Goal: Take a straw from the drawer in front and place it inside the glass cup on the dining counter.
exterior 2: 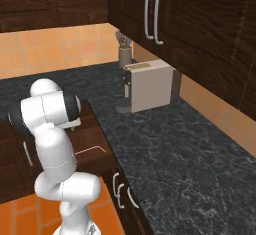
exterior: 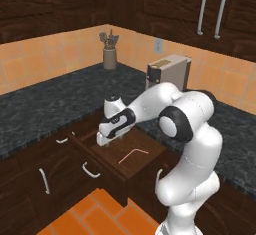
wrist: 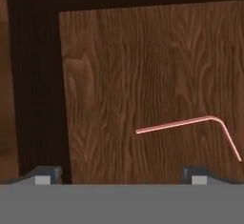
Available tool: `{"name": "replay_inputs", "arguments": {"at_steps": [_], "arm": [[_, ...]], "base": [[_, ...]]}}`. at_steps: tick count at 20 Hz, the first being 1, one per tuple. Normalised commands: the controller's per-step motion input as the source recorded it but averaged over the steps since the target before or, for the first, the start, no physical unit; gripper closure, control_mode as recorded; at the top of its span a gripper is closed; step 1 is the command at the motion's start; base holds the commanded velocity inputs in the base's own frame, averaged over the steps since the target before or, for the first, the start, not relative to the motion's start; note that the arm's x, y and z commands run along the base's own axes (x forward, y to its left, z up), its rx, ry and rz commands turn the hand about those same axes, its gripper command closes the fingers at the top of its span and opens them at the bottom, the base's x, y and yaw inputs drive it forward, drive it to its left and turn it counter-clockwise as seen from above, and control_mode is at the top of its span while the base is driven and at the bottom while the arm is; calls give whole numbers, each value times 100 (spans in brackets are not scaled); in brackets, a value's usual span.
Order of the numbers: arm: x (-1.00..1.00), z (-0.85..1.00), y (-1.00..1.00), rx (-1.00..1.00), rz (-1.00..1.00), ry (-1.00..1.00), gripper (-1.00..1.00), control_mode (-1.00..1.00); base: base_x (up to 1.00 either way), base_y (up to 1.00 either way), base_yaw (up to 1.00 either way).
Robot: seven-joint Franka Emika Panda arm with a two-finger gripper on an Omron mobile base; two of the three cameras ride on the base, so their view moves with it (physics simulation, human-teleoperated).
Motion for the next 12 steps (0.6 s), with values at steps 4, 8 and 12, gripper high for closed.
{"name": "replay_inputs", "arguments": {"at_steps": [4, 8, 12], "arm": [[45, -65, 0, 0, 0, 7, -100, -100], [15, -72, 0, 0, 0, 1, -100, -100], [0, -65, 3, 0, 0, 0, -100, -100]], "base": [[0, 0, 0], [0, 0, 0], [0, 0, 0]]}}
